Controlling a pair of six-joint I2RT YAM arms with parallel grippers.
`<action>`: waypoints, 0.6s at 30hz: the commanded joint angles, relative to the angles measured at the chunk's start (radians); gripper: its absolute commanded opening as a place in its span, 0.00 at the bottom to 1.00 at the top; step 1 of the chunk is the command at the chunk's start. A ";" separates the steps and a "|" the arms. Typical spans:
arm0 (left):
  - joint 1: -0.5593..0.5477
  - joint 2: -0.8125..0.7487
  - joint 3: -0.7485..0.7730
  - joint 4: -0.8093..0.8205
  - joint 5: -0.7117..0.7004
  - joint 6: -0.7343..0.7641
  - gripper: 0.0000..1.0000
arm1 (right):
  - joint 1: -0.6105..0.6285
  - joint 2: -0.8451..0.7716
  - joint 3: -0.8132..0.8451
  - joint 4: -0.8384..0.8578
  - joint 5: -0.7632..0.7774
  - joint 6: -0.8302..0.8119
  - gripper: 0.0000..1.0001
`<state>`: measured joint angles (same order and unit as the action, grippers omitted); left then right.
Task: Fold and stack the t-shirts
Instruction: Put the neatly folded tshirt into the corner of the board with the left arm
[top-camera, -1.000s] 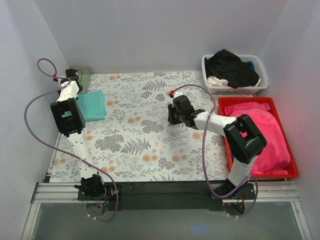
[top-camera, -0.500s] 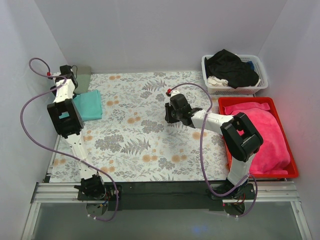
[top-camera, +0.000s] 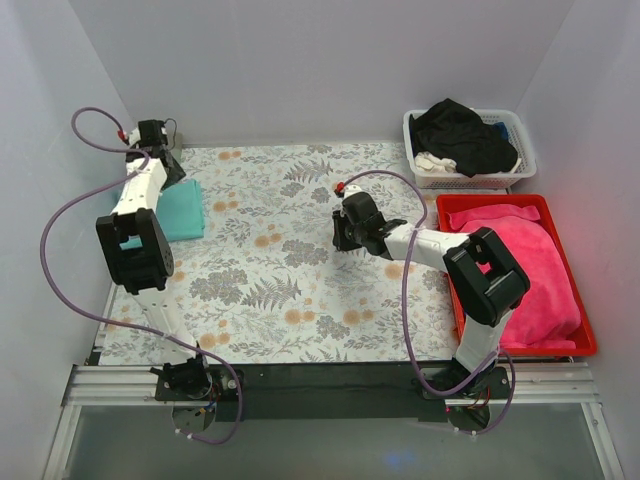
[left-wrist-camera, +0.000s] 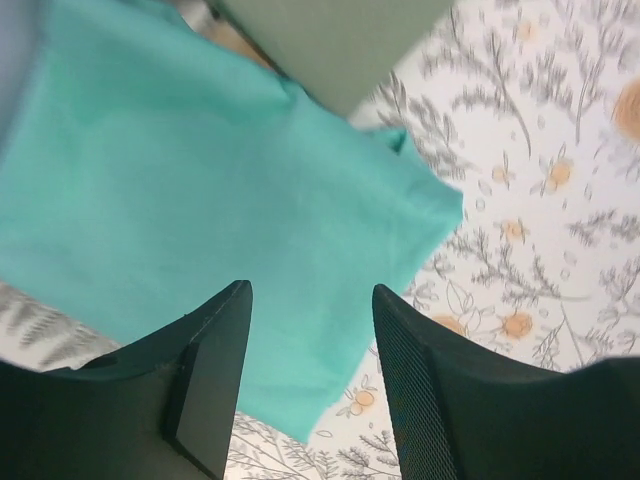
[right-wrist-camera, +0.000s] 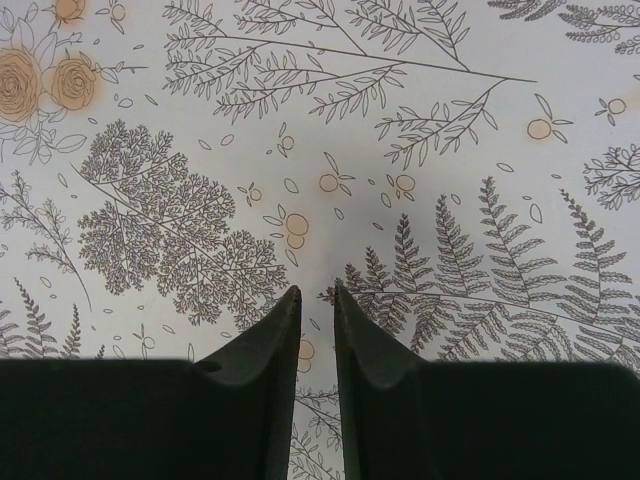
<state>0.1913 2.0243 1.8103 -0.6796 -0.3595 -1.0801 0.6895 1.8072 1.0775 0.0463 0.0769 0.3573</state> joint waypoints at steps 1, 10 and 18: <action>-0.013 0.010 -0.124 0.005 0.119 -0.075 0.50 | 0.005 -0.065 -0.014 0.013 0.020 0.000 0.25; -0.038 -0.018 -0.325 0.123 0.157 -0.190 0.47 | 0.005 -0.077 -0.037 0.015 0.023 -0.003 0.25; -0.075 0.007 -0.356 0.055 0.070 -0.219 0.47 | 0.004 -0.091 -0.062 0.023 0.021 -0.004 0.24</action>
<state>0.1364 2.0430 1.4780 -0.5861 -0.2565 -1.2617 0.6895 1.7603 1.0225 0.0490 0.0895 0.3561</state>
